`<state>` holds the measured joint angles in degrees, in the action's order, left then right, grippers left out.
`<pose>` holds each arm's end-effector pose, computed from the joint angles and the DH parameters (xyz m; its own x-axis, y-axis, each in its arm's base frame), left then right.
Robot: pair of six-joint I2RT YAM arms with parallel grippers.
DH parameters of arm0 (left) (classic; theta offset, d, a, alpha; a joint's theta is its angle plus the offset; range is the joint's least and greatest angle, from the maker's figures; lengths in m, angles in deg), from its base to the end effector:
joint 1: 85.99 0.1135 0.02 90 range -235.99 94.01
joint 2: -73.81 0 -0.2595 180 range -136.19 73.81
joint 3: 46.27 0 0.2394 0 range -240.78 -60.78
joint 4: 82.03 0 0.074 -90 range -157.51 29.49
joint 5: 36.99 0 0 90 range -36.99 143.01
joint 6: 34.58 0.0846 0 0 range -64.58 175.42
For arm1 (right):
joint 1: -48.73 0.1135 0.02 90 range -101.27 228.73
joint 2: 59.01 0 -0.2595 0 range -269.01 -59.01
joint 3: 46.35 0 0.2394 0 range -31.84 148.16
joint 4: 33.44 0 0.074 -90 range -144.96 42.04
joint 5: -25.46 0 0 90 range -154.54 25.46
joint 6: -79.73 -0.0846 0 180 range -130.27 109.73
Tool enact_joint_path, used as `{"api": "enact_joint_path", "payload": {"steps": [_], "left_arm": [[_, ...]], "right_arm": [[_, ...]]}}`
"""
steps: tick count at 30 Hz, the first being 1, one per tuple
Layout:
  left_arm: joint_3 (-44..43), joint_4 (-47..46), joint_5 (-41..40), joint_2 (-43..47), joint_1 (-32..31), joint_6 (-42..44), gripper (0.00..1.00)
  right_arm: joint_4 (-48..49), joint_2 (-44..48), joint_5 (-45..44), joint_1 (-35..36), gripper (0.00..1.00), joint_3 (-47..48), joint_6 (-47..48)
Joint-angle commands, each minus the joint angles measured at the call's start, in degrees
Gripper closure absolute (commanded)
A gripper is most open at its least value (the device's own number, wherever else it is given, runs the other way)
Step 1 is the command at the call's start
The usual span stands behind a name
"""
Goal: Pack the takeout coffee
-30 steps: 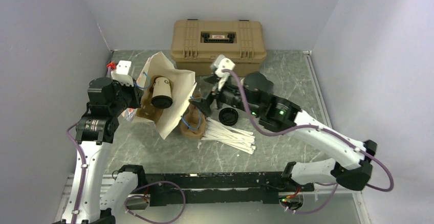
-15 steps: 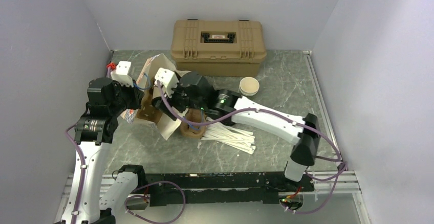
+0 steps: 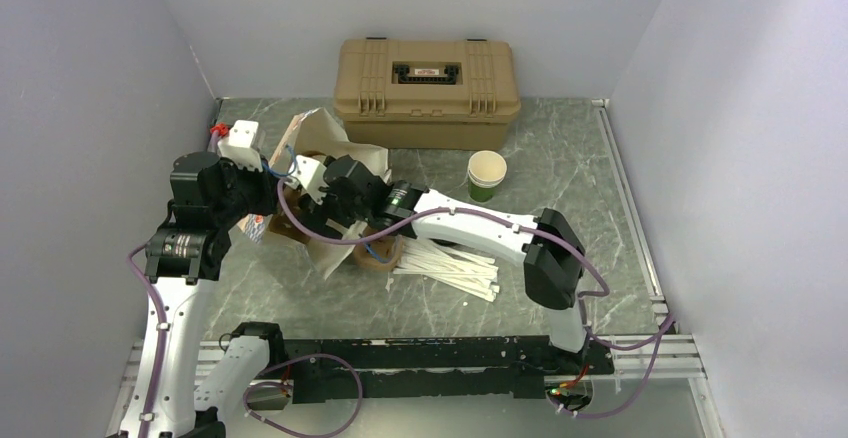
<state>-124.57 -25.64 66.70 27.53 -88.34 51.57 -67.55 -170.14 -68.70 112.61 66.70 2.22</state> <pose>0.1849 -0.0276 0.3635 -0.4285 -0.0477 -0.9023 0.2270 0.9609 -0.1586 0.2198 0.4344 0.2792 -0.0412 -0.5739 -0.8179 -0.8986 0.3791 -0.2208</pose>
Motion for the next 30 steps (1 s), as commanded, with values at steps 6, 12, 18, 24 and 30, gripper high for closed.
{"api": "enact_joint_path", "payload": {"steps": [6,12,18,24,30], "left_arm": [[-2.3,-0.65,2.47,0.88,-0.33,0.08,1.0],[-2.58,-0.47,2.74,0.59,-0.53,0.24,1.0],[-2.74,-0.47,3.26,0.23,-0.61,0.17,1.0],[-2.92,-0.38,3.2,-0.11,-0.59,0.17,1.0],[-3.05,-0.21,3.28,-0.12,-0.63,0.08,1.0]], "right_arm": [[5.79,-2.42,2.58,-2.05,0.12,3.16,1.4],[6.66,-3.04,3.89,-2.68,0.23,2.9,1.49],[7.8,-3.28,6.02,-3.38,0.31,2.04,1.18],[8.44,-3.39,7.64,-3.67,0.39,1.73,0.87],[9.19,-3.72,7.96,-3.76,0.44,0.67,0.78]]}}
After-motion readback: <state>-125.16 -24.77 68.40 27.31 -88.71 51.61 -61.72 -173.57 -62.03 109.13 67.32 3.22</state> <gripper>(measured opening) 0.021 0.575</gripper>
